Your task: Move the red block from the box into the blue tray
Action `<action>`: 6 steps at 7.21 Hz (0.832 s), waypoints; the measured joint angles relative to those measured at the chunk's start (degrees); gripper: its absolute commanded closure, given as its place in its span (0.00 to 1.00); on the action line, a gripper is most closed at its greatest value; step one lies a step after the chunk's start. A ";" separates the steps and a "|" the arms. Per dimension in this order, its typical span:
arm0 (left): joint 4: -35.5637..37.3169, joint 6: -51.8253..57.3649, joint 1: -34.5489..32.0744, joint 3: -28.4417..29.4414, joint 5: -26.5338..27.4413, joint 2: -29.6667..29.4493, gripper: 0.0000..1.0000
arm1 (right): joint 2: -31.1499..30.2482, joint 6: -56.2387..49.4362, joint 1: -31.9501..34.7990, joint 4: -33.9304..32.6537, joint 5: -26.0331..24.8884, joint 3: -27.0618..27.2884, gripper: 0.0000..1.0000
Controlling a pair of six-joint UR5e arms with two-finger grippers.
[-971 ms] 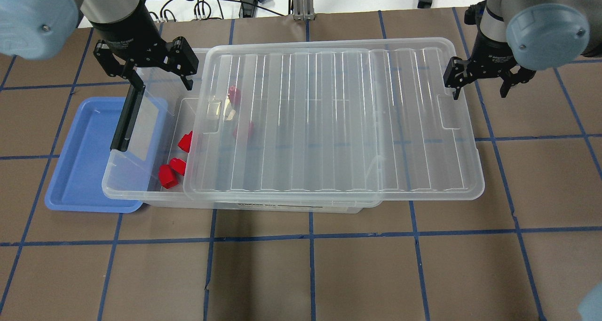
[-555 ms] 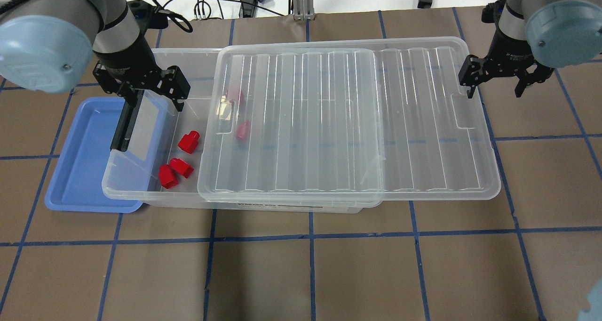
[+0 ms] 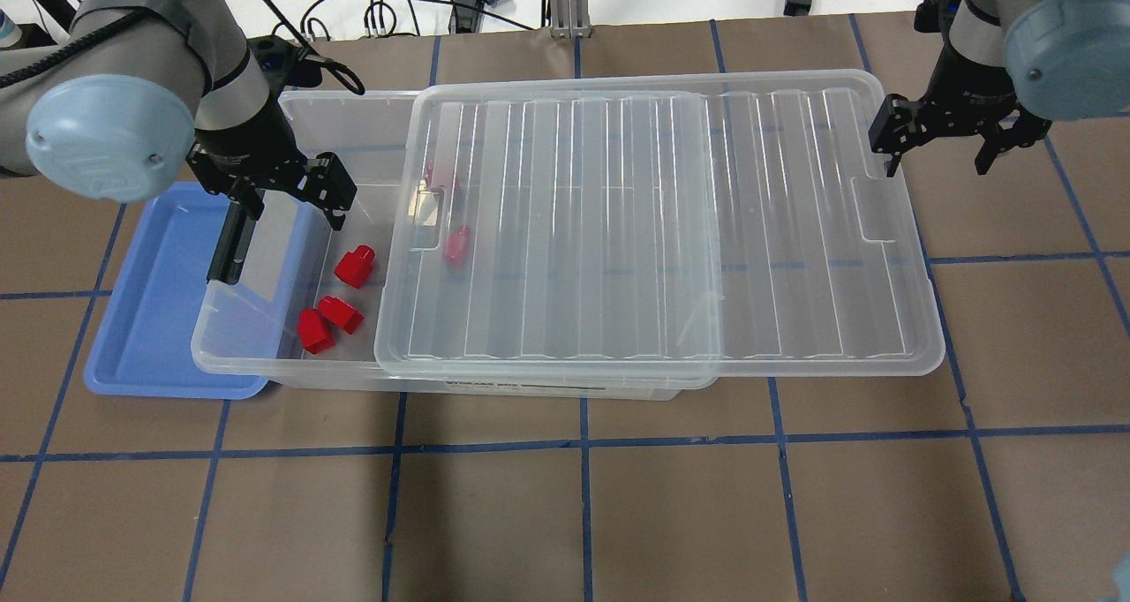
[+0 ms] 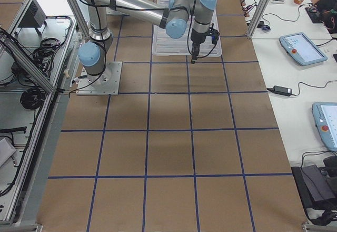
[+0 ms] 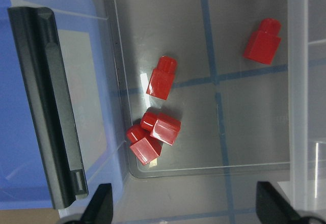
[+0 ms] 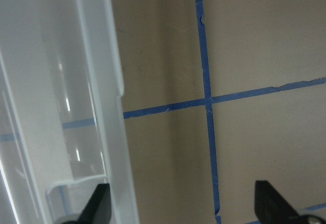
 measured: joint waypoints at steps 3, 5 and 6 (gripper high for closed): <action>6.90 2.44 1.15 -2.59 -0.27 -2.54 0.02 | -4.66 0.95 7.44 8.24 8.71 -7.55 0.00; 10.24 1.98 2.15 -6.13 -1.80 -3.27 0.02 | -5.78 2.59 12.51 12.44 9.58 -10.50 0.00; 12.61 1.22 2.19 -7.68 -2.37 -3.75 0.02 | -6.02 2.99 13.18 12.69 9.40 -10.12 0.00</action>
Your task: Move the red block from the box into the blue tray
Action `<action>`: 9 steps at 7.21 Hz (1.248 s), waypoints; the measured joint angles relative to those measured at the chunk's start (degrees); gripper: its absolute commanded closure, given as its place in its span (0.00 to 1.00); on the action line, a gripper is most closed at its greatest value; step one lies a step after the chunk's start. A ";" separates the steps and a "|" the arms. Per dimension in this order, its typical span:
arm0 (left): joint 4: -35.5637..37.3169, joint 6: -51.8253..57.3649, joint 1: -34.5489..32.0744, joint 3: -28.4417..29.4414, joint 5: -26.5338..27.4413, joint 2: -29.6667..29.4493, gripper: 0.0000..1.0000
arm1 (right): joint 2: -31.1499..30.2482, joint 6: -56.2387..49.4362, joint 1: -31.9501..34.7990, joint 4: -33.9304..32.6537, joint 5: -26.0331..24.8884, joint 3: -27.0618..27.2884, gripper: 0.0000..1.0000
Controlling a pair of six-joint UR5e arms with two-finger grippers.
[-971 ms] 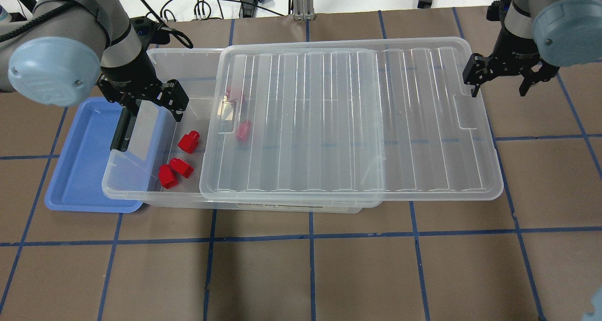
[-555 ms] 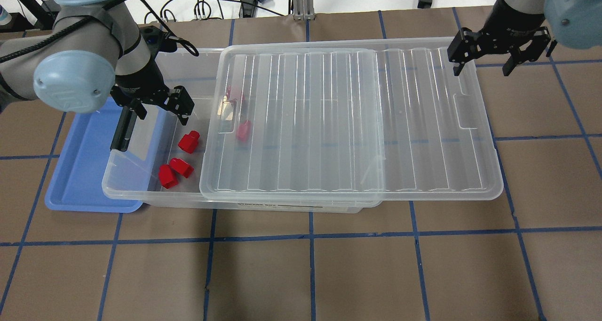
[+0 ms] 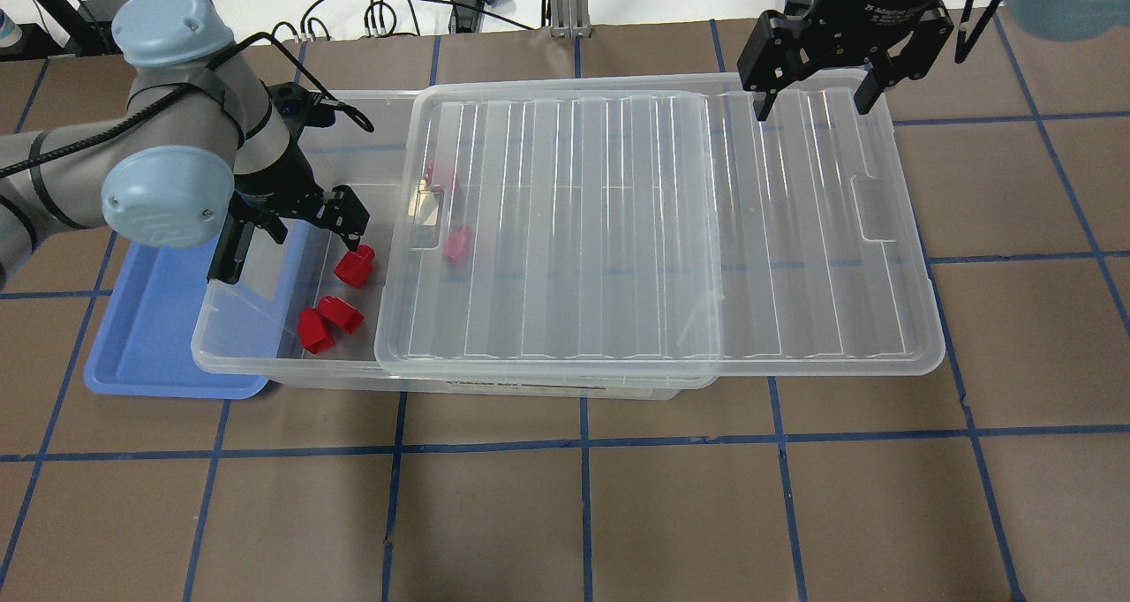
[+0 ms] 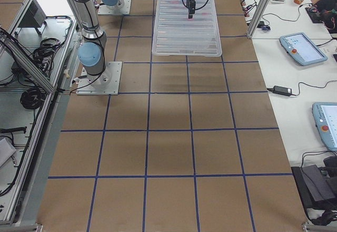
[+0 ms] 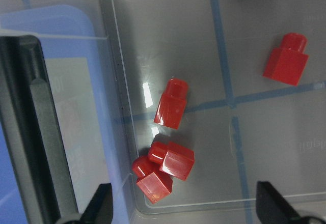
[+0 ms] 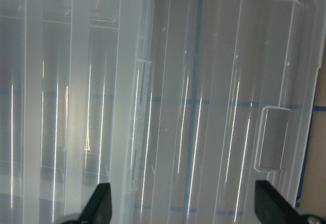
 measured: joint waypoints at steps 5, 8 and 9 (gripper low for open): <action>8.59 -0.09 -0.09 -2.35 -0.56 -5.25 0.02 | -0.34 0.30 0.26 0.03 0.04 0.51 0.00; 13.02 0.26 -0.08 -4.88 -0.58 -6.71 0.02 | -0.41 0.38 0.29 0.04 -0.02 0.49 0.00; 13.77 0.28 -0.07 -5.19 -0.62 -7.33 0.02 | -0.41 0.39 0.30 0.02 -0.07 0.48 0.00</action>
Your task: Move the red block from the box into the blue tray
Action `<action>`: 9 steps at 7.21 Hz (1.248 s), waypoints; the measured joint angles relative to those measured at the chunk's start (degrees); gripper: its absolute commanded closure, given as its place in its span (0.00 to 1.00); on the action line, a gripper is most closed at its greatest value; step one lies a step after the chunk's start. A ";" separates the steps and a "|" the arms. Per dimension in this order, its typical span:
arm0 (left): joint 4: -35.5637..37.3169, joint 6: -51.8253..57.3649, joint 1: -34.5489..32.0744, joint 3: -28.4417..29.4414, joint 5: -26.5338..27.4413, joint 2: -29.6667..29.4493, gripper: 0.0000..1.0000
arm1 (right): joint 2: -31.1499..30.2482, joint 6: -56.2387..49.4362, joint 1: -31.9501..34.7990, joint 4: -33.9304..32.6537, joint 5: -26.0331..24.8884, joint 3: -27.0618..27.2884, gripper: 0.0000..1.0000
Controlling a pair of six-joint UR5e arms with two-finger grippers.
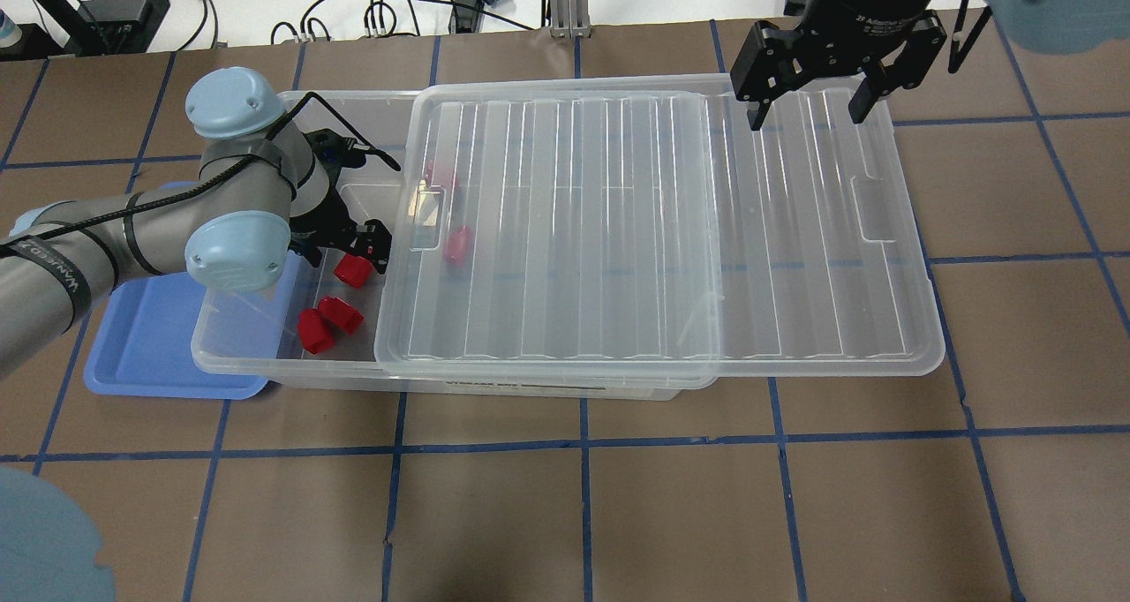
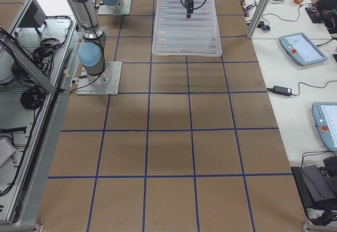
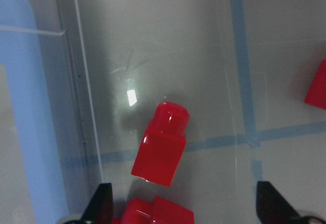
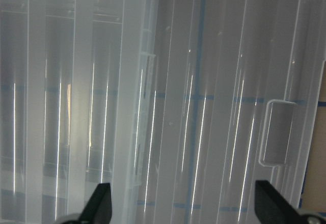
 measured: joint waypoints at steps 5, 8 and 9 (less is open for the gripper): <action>2.26 0.07 0.22 -0.23 -0.03 -2.44 0.29 | 0.28 -0.42 0.05 0.36 -0.16 -0.64 0.00; 2.23 0.35 0.35 -0.27 0.21 -2.65 0.43 | 0.68 -0.44 0.04 0.34 -0.19 -0.56 0.00; 2.17 0.38 0.38 -0.29 0.30 -2.68 0.43 | 0.70 -0.50 0.01 0.36 -0.19 -0.50 0.00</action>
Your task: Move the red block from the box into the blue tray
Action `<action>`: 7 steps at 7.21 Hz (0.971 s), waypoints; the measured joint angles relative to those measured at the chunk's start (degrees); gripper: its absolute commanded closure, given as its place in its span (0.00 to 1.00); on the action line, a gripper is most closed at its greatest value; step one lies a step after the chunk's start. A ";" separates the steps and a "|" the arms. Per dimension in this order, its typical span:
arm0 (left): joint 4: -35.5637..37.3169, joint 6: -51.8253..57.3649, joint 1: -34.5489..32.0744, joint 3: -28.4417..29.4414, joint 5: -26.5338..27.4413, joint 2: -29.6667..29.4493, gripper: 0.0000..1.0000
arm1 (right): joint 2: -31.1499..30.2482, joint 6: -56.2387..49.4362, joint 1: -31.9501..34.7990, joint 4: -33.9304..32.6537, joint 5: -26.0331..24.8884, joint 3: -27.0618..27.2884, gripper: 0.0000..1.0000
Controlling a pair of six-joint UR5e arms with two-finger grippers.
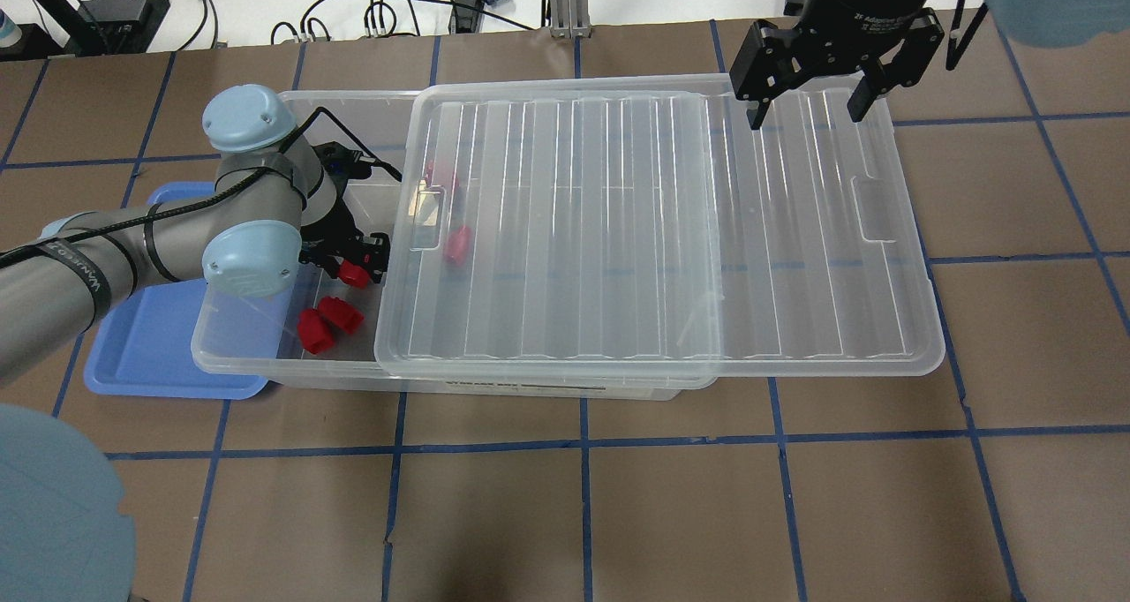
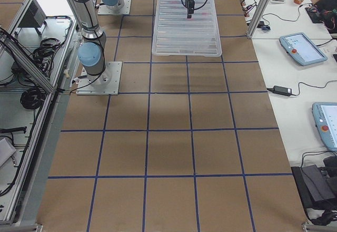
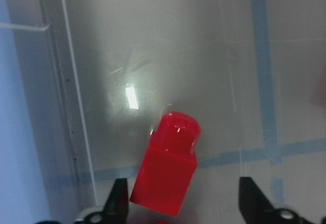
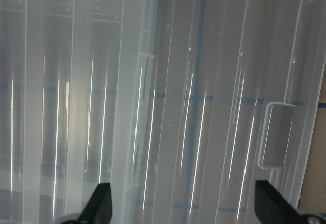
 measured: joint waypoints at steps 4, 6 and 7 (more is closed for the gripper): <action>0.08 -0.16 -0.01 0.29 -0.06 0.01 0.82 | -0.10 -0.19 -1.72 0.66 0.22 0.34 0.00; -0.14 -0.29 -0.05 0.71 0.03 0.57 0.99 | -0.31 -0.18 -2.15 0.92 0.24 0.43 0.00; -0.45 -0.41 -0.13 1.14 0.15 1.14 0.99 | -0.26 -0.14 -2.12 0.95 0.26 0.42 0.00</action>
